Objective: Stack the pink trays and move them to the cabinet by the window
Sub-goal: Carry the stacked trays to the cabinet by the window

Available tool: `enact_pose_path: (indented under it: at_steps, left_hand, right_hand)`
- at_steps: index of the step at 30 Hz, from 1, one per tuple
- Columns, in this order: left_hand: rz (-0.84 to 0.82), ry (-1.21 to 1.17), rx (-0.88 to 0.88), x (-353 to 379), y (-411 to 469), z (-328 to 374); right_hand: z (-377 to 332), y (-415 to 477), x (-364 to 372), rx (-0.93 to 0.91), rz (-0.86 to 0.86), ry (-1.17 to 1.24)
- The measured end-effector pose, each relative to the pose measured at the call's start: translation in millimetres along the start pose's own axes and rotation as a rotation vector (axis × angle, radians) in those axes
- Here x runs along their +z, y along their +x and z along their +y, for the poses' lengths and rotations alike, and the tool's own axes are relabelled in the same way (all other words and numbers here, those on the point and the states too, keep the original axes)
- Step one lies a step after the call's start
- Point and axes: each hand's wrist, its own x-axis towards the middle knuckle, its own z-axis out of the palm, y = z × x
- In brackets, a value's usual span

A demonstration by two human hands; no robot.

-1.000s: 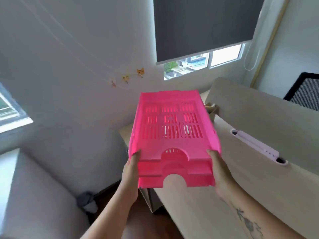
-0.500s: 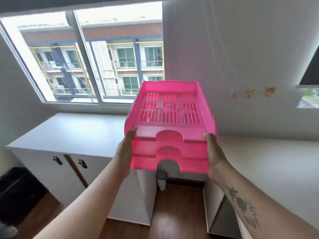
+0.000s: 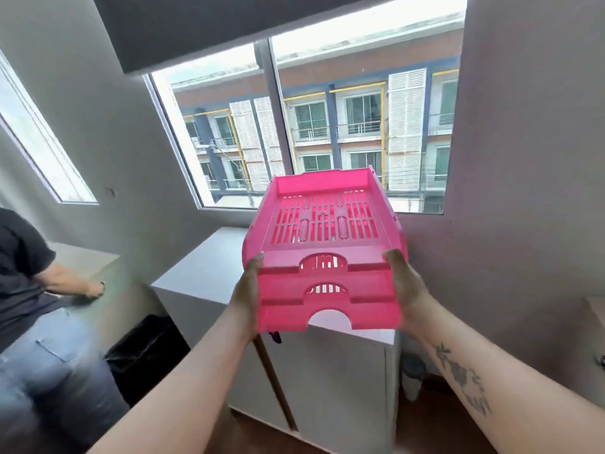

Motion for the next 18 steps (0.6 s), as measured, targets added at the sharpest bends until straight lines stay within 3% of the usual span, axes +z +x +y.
enact_pose_path:
  at_steps: [8,18]
  left_hand:
    - [0.016,0.029,-0.144,-101.5,126.4,2.7]
    - [0.068,0.033,-0.195,-155.5,204.6,-29.0]
  right_hand:
    - [46.2,98.8,106.6,0.048,0.111,-0.039]
    - [91.8,163.1,148.0,0.111,0.140,-0.137]
